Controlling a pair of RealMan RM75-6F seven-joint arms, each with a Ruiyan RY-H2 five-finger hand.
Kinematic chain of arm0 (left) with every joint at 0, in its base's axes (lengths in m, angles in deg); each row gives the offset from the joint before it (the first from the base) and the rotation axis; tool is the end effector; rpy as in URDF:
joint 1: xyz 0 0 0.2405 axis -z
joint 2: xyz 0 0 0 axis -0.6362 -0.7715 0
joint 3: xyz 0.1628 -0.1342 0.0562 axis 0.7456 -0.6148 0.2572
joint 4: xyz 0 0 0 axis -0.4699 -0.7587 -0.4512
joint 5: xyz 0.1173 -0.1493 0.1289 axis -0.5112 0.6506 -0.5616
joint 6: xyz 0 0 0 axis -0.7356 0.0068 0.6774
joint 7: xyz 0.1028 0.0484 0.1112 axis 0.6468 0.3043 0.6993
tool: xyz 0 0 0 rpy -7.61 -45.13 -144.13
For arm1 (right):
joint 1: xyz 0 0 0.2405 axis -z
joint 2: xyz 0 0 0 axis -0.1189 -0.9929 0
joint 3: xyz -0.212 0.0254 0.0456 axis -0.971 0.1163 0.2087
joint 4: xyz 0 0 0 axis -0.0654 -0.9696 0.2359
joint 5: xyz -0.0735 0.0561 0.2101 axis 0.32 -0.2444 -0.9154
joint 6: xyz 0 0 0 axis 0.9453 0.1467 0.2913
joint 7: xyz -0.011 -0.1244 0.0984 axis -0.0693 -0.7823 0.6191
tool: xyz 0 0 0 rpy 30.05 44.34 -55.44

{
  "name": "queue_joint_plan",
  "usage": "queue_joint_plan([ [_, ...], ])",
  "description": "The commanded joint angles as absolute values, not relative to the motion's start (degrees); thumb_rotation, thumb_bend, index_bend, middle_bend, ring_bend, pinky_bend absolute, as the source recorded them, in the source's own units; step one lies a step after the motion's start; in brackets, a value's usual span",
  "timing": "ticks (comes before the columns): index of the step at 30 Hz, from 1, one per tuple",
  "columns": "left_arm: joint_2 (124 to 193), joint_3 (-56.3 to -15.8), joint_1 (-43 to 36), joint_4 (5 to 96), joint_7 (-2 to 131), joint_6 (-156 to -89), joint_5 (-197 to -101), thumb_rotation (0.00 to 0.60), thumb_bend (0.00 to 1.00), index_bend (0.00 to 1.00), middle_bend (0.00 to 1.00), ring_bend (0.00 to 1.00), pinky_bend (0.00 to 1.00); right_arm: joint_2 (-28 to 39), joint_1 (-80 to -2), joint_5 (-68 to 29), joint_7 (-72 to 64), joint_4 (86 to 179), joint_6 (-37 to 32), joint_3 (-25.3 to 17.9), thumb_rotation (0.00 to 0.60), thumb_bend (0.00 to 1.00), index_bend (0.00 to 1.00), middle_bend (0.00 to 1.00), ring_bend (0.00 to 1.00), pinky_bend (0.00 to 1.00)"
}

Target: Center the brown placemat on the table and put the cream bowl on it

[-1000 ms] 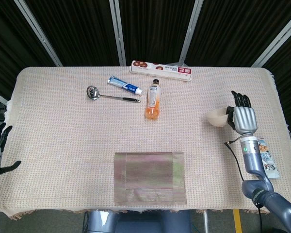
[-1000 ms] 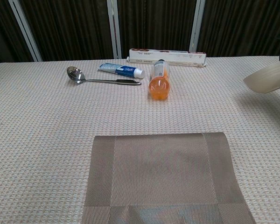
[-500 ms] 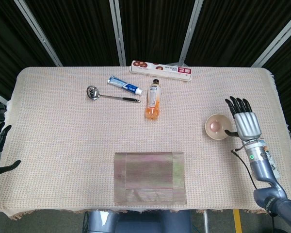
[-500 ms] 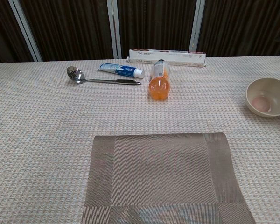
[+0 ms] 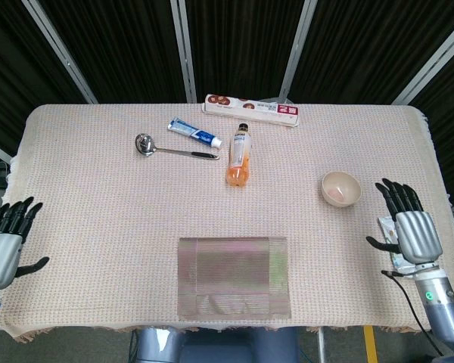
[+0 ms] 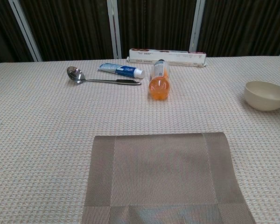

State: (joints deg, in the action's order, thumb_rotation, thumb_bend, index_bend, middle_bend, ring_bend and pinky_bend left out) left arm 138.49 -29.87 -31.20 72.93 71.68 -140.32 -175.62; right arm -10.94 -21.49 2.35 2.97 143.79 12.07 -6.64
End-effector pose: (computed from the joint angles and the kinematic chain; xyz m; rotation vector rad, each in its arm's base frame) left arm -0.2636 0.2064 0.1116 -1.5191 -0.8194 -0.8520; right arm -0.2668 -0.2630 0.1206 1.4347 -0.9046 1.0673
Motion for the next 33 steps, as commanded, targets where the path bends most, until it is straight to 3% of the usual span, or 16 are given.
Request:
queue_joint_plan([
  [1,140.6,-28.63,-28.29,72.31,73.22,-138.12,-181.12,0.6,0.0,0.0,0.0,0.0,0.0,-13.79,-17.2,2.19,-0.88,150.57,16.79,-8.52,0.6,0.0,0.0,0.0,0.0,0.0],
  [9,150.58,-27.91,-17.11,63.8,69.91,-129.05,-193.07,0.6,0.0,0.11,0.0,0.0,0.0,-12.55,-14.56,1.66,-7.0,153.36,20.08,-9.44,0.6,0.0,0.0,0.0,0.0,0.0],
  [17,161.02,-28.06,-7.05,53.87,66.92,-123.25,-200.29,0.6,0.0,0.2,0.0,0.0,0.0,-11.66,-14.69,-0.13,-7.8,151.49,19.09,-8.64,0.6,0.0,0.0,0.0,0.0,0.0],
  [26,168.18,-26.77,-0.75,44.31,60.92,-123.96,-204.63,0.6,0.0,0.27,0.0,0.0,0.0,-11.27,-14.94,-2.0,-7.6,150.14,17.41,-8.04,0.6,0.0,0.0,0.0,0.0,0.0],
  [33,170.71,-23.35,0.08,39.1,54.71,-129.15,-206.47,0.6,0.0,0.32,0.0,0.0,0.0,-11.12,-15.03,-3.08,-7.85,149.67,16.48,-7.63,0.6,0.0,0.0,0.0,0.0,0.0],
])
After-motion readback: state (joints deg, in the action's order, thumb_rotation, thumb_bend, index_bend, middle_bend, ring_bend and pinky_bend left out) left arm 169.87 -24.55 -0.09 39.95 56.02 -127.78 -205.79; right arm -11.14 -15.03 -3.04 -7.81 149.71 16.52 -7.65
